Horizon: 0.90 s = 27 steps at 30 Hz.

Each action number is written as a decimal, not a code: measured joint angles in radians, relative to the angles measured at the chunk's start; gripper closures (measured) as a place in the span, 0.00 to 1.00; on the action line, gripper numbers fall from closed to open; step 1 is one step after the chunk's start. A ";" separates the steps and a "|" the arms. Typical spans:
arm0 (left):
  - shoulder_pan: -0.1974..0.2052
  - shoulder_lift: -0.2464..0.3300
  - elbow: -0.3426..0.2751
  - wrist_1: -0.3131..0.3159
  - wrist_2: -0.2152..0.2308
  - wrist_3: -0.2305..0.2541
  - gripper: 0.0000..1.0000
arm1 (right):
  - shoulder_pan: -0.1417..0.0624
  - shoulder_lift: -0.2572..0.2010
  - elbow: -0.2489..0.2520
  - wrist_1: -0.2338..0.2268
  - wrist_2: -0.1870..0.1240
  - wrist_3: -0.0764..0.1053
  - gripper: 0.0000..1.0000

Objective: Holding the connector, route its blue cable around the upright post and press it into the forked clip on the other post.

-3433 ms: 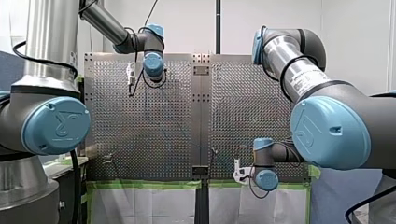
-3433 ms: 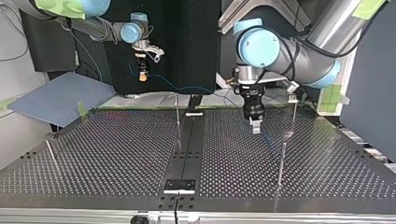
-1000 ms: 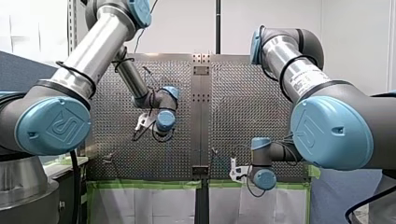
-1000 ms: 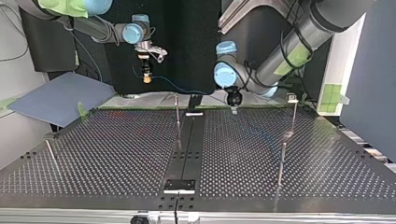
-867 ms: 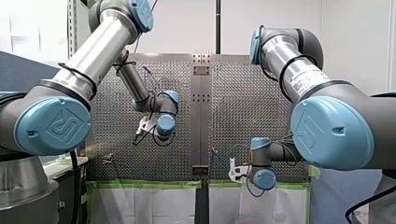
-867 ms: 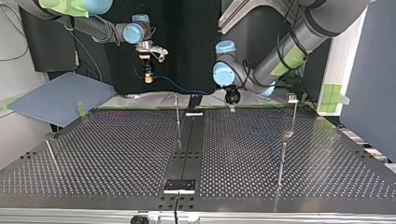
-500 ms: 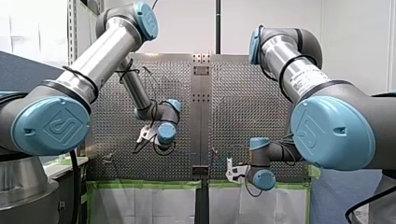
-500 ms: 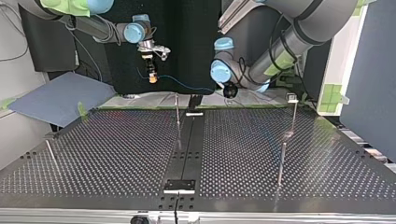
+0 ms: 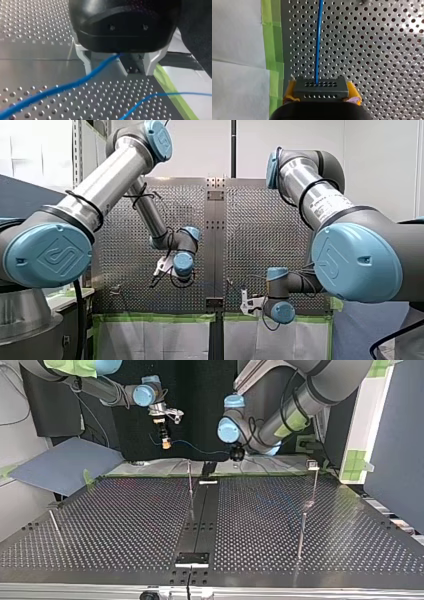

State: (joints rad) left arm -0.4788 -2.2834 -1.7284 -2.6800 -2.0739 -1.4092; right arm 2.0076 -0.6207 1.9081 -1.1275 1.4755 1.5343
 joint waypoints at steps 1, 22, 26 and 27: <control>-0.002 0.000 0.000 0.000 0.001 -0.005 0.02 | 0.001 0.000 0.000 0.001 -0.004 -0.002 1.00; -0.075 0.000 -0.001 0.018 0.065 -0.171 0.02 | 0.004 0.000 -0.001 0.004 -0.030 -0.014 1.00; -0.083 0.000 -0.001 0.025 0.071 -0.204 0.02 | 0.004 0.000 -0.001 0.004 -0.037 -0.014 1.00; -0.086 0.000 -0.001 0.030 0.074 -0.213 0.02 | 0.004 0.000 -0.001 0.004 -0.038 -0.014 1.00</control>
State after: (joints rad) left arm -0.5646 -2.2835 -1.7290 -2.6500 -2.0001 -1.6225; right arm 2.0118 -0.6207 1.9069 -1.1238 1.4370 1.5205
